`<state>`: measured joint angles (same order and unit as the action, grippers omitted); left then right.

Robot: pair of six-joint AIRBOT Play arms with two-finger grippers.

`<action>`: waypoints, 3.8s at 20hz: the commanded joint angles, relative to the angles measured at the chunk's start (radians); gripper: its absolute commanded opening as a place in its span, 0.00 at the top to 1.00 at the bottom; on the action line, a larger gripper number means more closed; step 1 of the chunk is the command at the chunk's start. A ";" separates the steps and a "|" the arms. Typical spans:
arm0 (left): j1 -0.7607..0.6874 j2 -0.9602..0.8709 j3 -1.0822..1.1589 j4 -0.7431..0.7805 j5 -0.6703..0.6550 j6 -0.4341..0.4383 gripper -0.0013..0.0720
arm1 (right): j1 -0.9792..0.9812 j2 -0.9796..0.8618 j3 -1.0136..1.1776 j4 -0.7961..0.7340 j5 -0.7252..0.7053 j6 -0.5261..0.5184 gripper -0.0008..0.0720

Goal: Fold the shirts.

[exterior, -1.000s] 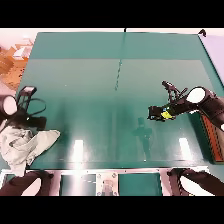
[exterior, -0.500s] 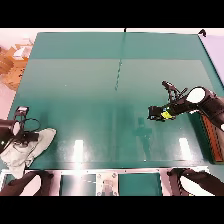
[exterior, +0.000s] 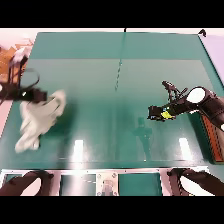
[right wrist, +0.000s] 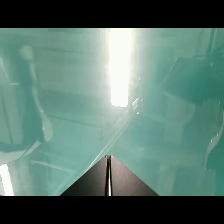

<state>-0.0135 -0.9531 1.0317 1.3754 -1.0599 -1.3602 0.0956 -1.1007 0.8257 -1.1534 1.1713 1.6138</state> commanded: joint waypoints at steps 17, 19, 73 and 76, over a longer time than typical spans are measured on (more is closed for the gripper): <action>-0.153 -0.290 0.160 -0.216 -0.021 -0.111 0.01 | -0.181 -0.078 0.041 0.090 -0.121 -0.142 0.49; -0.153 -0.299 0.071 -0.349 0.045 -0.098 0.01 | -0.182 -0.186 0.081 0.253 -0.171 -0.255 0.33; 0.030 -0.068 0.872 -0.055 -0.059 -0.071 0.95 | -0.486 0.020 0.798 0.611 0.189 -0.424 0.97; 0.030 -0.035 1.046 0.004 -0.056 -0.072 0.95 | -0.598 0.247 0.810 0.591 0.083 -0.430 0.97</action>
<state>0.0055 -1.0340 1.8946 1.3148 -1.1324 -1.4273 -0.4042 -1.0679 1.6234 -0.5419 1.3525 1.1892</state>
